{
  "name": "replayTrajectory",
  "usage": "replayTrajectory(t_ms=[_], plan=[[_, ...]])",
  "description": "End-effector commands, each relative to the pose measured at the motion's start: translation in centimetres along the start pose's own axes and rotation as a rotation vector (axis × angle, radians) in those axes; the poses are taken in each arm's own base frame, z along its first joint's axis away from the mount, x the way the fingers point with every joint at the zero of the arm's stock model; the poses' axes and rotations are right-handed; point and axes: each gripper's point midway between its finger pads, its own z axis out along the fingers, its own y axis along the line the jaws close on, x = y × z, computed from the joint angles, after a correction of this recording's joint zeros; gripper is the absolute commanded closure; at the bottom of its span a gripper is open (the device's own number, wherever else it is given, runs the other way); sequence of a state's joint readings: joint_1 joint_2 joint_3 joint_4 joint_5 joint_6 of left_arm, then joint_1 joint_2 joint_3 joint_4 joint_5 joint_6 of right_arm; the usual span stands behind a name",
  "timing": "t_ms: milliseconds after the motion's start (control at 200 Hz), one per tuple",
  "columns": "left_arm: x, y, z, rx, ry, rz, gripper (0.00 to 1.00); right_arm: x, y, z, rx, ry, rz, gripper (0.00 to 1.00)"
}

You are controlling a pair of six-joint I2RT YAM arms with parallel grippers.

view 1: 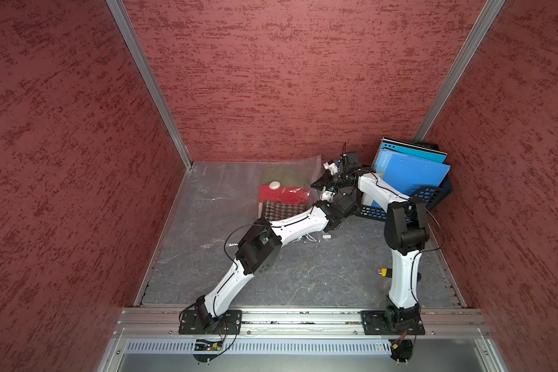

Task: Take the scarf out of the vacuum bag
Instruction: Open the vacuum bag at the center of the board.

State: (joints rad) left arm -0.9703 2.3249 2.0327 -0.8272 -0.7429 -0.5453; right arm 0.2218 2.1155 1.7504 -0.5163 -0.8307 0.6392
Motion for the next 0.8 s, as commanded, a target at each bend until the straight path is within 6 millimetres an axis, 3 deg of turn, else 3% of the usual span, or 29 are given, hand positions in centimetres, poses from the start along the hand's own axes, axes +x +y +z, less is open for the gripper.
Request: replayTrajectory(t_ms=[0,250,306,386,496,676,792], plan=[[-0.6,2.7,2.8,-0.067,0.007,-0.055,1.00,1.6,2.5,-0.8,-0.068,0.044,-0.025,1.00],[-2.0,3.7,1.5,-0.052,-0.033,-0.085,1.00,1.9,1.6,-0.8,-0.028,0.046,-0.038,1.00],[-2.3,3.9,1.3,-0.049,-0.036,-0.089,1.00,1.7,1.0,-0.8,-0.001,0.033,-0.039,0.81],[-2.3,4.5,1.5,-0.052,-0.026,-0.098,1.00,1.3,0.3,-1.5,0.057,-0.029,-0.068,0.62],[-2.4,5.8,1.8,-0.057,-0.013,-0.127,1.00,0.5,-0.3,-3.4,0.156,-0.140,-0.121,0.46],[-3.5,9.0,0.7,-0.017,0.004,-0.224,1.00,1.6,-2.5,-7.2,0.340,-0.282,-0.181,0.44],[-4.1,10.0,-1.2,0.026,-0.013,-0.253,1.00,4.2,-4.0,-5.7,0.282,-0.194,-0.133,0.53]])
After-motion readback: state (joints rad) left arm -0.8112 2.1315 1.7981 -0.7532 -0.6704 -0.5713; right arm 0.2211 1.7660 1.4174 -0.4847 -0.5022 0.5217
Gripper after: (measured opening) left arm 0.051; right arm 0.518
